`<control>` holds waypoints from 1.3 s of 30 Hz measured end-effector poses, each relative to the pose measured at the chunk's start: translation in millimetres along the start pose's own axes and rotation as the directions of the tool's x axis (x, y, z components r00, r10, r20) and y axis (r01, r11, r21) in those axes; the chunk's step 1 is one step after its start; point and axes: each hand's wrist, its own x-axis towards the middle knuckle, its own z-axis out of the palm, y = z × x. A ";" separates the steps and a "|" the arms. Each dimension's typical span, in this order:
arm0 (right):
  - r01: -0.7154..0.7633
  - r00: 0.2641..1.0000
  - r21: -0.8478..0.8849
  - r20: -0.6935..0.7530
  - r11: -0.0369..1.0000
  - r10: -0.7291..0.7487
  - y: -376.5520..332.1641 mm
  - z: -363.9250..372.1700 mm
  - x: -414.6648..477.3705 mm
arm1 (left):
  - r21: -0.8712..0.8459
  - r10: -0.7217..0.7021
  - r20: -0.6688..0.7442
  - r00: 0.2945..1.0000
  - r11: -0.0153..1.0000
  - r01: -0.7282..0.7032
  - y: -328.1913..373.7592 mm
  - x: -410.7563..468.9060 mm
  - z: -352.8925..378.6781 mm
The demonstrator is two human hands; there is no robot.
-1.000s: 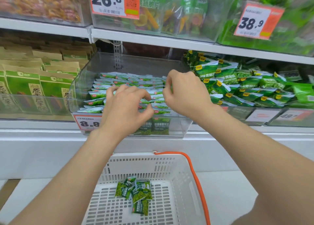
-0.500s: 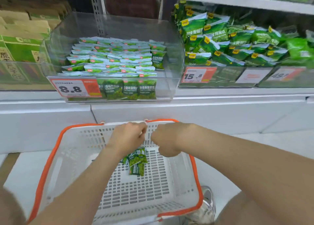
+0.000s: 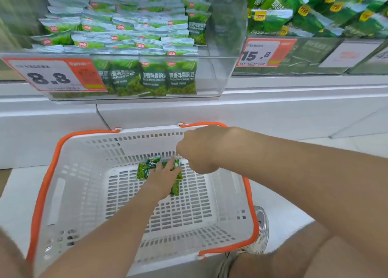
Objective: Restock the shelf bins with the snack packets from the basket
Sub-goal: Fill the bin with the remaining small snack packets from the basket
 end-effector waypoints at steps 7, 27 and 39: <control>-0.020 1.000 0.035 0.024 0.999 0.020 3.4 1.7 10.1 | -0.081 -0.026 -0.014 1.000 0.996 0.025 -12.7 12.6 12.6; -0.127 0.986 0.172 -0.081 0.977 0.143 15.0 -22.3 -24.1 | -0.647 0.077 -0.398 0.914 0.683 -0.339 6.9 -96.1 -154.1; 0.154 0.822 0.685 -0.489 0.712 0.293 26.1 -74.1 -71.1 | -0.440 -0.322 -0.898 0.300 0.662 -0.606 20.4 -185.1 -252.6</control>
